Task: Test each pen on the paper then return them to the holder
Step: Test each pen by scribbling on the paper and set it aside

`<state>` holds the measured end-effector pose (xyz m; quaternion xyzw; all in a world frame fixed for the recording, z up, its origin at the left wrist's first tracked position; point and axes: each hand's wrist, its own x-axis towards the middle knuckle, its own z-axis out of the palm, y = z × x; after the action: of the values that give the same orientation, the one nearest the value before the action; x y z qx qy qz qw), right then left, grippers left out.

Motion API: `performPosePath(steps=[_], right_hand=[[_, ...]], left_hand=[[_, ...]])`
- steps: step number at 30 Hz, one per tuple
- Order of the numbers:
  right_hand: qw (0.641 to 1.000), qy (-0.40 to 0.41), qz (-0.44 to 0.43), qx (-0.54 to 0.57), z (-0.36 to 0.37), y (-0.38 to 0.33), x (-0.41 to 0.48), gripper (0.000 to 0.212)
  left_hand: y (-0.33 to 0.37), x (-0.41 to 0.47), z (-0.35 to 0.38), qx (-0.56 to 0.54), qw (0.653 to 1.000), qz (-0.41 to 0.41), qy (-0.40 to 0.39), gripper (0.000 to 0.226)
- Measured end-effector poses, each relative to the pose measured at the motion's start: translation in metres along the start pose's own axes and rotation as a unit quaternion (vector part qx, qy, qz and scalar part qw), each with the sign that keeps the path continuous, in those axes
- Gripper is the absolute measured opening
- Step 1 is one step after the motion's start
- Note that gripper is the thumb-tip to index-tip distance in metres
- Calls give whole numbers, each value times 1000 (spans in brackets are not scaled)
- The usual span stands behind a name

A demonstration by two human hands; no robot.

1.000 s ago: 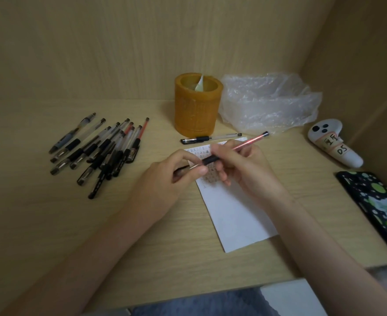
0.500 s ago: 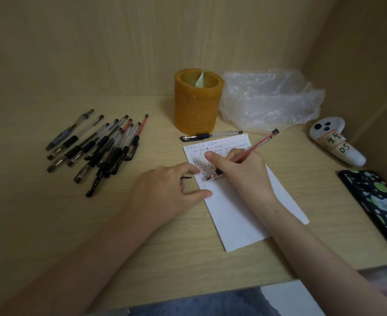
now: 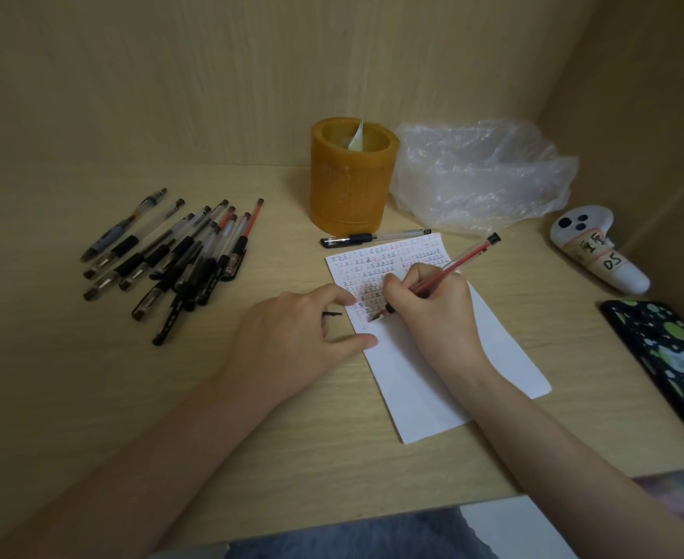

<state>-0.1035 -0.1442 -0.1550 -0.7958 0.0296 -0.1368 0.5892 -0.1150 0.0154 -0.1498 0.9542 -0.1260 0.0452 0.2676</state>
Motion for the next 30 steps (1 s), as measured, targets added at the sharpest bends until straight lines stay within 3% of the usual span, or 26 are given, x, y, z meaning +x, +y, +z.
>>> performPosePath(steps=[30], right_hand=[[1000,-4,-17,1,-1,0,0,32]], left_hand=[[1,0,-1,-4,1000,-7,-7,49]])
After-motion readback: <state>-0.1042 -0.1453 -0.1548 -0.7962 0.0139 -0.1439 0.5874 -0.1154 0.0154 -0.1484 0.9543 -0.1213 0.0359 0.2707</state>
